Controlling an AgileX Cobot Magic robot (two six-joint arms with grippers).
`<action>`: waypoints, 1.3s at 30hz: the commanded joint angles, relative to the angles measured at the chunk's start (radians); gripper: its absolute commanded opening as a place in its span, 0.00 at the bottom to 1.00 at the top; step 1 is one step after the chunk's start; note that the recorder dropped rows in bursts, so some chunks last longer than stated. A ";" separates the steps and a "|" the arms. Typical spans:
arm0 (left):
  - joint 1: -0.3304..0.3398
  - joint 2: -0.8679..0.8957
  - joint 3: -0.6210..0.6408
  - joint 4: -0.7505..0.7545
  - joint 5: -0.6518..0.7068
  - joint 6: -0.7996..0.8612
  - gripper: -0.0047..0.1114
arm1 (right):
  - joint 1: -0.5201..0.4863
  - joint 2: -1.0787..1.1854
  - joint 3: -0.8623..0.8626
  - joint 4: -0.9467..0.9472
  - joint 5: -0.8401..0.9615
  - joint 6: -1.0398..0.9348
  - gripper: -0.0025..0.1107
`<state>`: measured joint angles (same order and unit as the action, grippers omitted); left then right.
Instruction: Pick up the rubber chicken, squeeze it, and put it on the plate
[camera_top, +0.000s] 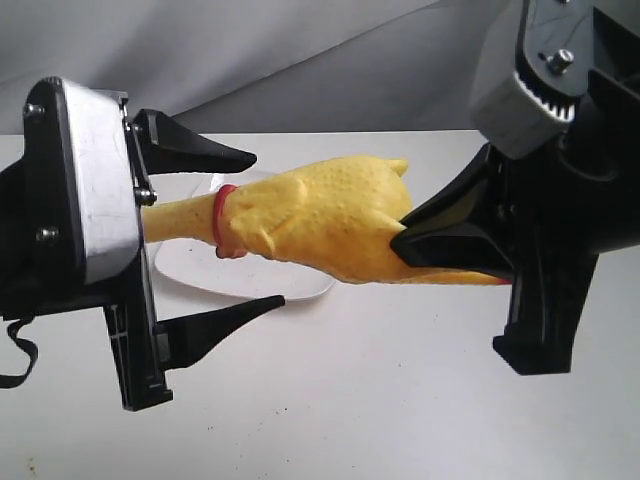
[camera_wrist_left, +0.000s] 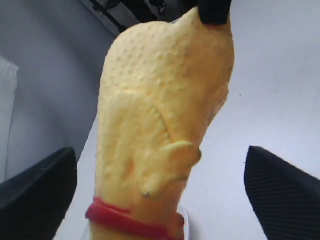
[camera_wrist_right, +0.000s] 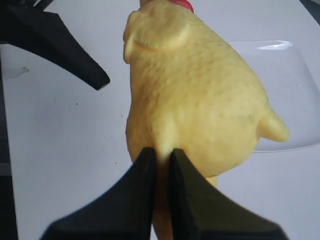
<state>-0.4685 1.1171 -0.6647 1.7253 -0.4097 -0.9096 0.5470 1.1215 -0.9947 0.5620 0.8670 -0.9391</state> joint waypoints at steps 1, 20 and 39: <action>-0.027 0.011 -0.005 -0.073 0.023 0.029 0.74 | 0.002 -0.008 0.003 0.035 -0.004 0.002 0.02; -0.027 0.086 -0.005 -0.253 -0.146 0.080 0.04 | 0.002 -0.008 0.003 0.044 0.008 -0.001 0.02; -0.027 0.086 -0.005 -0.258 -0.107 0.009 0.94 | 0.002 -0.008 0.003 0.044 0.005 0.000 0.02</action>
<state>-0.4911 1.2085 -0.6647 1.4875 -0.5266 -0.8457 0.5470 1.1167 -0.9947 0.5861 0.8984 -0.9391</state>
